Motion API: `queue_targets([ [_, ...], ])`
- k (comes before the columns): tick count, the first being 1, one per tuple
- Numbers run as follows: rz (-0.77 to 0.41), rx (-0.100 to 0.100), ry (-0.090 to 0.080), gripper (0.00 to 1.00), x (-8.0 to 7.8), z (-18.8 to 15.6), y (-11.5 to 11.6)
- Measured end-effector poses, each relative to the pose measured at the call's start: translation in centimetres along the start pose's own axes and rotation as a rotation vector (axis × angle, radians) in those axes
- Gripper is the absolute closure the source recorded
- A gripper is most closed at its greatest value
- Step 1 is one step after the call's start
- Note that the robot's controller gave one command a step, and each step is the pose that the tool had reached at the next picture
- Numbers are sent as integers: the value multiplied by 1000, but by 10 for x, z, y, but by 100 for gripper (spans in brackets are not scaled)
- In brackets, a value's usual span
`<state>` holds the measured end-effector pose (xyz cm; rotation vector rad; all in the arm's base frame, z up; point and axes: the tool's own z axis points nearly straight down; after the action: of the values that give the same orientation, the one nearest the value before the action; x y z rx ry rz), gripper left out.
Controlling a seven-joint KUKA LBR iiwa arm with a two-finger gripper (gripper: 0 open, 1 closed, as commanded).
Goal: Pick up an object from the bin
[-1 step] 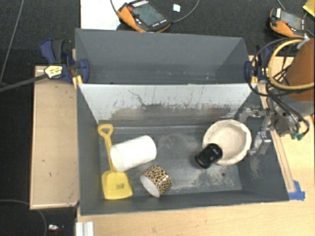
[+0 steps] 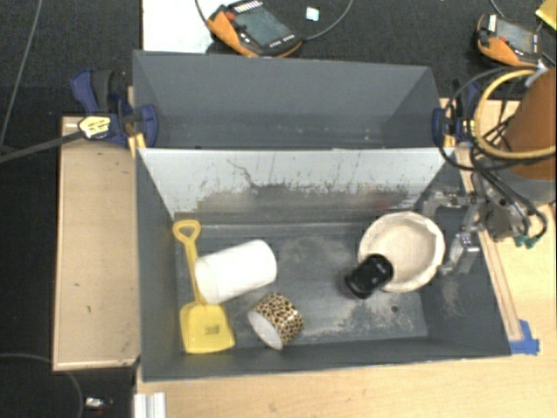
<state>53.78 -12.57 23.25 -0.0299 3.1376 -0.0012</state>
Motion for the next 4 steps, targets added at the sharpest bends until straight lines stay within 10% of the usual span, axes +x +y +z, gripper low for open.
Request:
queue_targets([
  [1, -185, 1, -3, 0, -9, -76, -13],
  [2, -117, 0, -4, 0, 7, 18, 42],
  [3, -208, 6, -14, 0, -2, -19, 27],
  [4, -194, 1, -11, 0, -6, 62, 71],
])
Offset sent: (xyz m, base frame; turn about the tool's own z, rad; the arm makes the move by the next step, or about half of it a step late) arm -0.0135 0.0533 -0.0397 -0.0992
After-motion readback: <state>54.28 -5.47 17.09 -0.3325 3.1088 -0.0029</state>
